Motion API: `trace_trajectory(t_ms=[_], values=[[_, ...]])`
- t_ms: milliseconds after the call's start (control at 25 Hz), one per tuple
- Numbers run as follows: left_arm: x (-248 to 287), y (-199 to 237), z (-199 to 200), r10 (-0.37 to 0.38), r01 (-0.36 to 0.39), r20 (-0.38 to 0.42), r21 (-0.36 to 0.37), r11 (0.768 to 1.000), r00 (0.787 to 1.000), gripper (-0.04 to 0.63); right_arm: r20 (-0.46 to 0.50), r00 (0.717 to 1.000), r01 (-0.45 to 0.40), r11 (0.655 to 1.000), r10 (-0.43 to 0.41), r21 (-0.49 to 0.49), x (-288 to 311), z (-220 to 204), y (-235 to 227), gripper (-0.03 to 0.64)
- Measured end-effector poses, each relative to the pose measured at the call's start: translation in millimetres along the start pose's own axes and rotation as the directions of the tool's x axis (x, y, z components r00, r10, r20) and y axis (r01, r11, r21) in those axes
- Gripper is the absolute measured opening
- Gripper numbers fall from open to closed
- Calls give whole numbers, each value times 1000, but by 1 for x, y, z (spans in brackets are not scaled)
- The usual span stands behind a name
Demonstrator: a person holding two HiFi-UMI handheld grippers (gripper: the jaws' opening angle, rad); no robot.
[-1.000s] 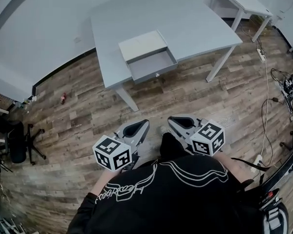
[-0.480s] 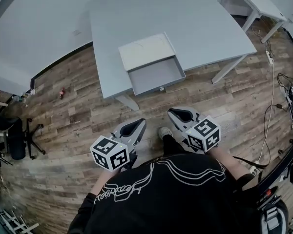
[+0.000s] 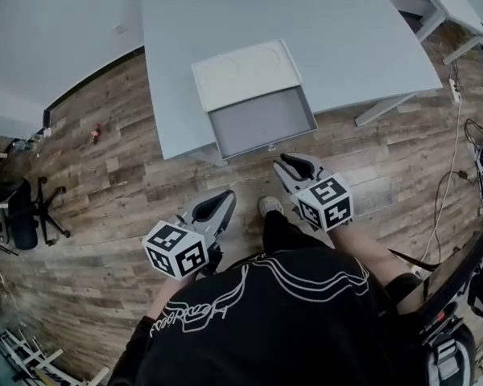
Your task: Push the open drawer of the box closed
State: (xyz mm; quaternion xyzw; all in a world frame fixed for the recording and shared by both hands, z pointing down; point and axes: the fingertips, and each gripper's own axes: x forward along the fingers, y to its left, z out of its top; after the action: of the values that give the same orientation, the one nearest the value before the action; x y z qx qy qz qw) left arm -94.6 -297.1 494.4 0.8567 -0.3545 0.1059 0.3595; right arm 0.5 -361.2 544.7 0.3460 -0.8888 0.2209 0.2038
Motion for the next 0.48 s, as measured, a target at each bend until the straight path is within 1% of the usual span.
trace_trajectory(t_ms=[240, 480], values=[[10, 15, 4, 3, -3, -14, -28, 1000, 1000, 8, -50, 999, 12, 999, -13, -29, 30, -4, -13, 97], [6, 25, 3, 20, -21, -22, -43, 999, 1000, 8, -60, 998, 20, 1000, -20, -5, 42, -3, -17, 95]])
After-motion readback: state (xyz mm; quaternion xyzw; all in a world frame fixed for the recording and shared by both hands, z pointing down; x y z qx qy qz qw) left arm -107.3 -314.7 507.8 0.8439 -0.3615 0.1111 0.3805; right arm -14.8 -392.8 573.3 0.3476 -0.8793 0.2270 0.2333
